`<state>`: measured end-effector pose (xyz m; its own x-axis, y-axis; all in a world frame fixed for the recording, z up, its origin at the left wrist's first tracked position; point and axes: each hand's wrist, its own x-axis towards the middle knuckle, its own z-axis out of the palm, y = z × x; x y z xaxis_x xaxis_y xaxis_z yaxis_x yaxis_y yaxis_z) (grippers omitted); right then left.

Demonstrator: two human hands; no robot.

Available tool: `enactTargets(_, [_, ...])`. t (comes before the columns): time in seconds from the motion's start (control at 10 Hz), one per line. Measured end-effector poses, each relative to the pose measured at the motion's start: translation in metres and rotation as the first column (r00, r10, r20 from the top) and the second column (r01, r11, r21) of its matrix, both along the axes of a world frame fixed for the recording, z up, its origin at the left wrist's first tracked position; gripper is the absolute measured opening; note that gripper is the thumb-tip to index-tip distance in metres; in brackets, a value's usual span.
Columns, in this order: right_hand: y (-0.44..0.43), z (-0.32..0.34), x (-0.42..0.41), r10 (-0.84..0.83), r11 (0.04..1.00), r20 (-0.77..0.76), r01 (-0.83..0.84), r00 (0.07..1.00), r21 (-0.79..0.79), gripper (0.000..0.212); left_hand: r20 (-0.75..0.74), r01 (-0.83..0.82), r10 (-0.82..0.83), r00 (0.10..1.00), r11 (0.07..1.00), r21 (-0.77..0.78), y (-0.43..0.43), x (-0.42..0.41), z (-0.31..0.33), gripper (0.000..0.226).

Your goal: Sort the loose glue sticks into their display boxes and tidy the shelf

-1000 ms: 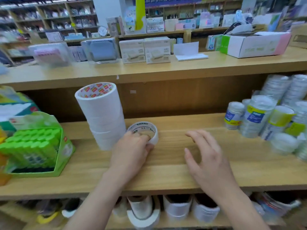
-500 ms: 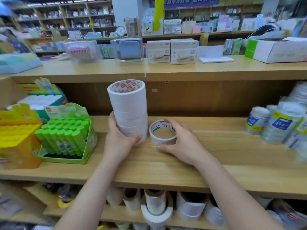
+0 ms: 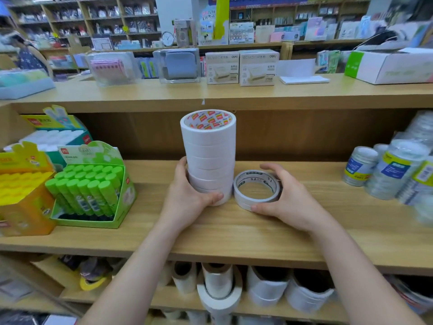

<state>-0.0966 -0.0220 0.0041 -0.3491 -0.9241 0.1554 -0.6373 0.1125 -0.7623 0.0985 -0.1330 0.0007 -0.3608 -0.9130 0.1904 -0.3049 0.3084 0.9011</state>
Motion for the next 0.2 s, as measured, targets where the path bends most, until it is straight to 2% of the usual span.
enactTargets(0.1, [0.006, -0.004, -0.001, -0.007, 1.000, -0.004, 0.007, 1.000, -0.006, 0.091, -0.007, 0.005, -0.004, 1.000, 1.000, 0.012, 0.004, -0.003, -0.001, 0.111])
enactTargets(0.2, [0.017, -0.005, 0.001, -0.053, 0.999, -0.021, 0.053, 0.998, -0.010, 0.091, 0.008, -0.061, 0.061, 0.998, 0.998, 0.006, 0.016, -0.001, 0.000, 0.119])
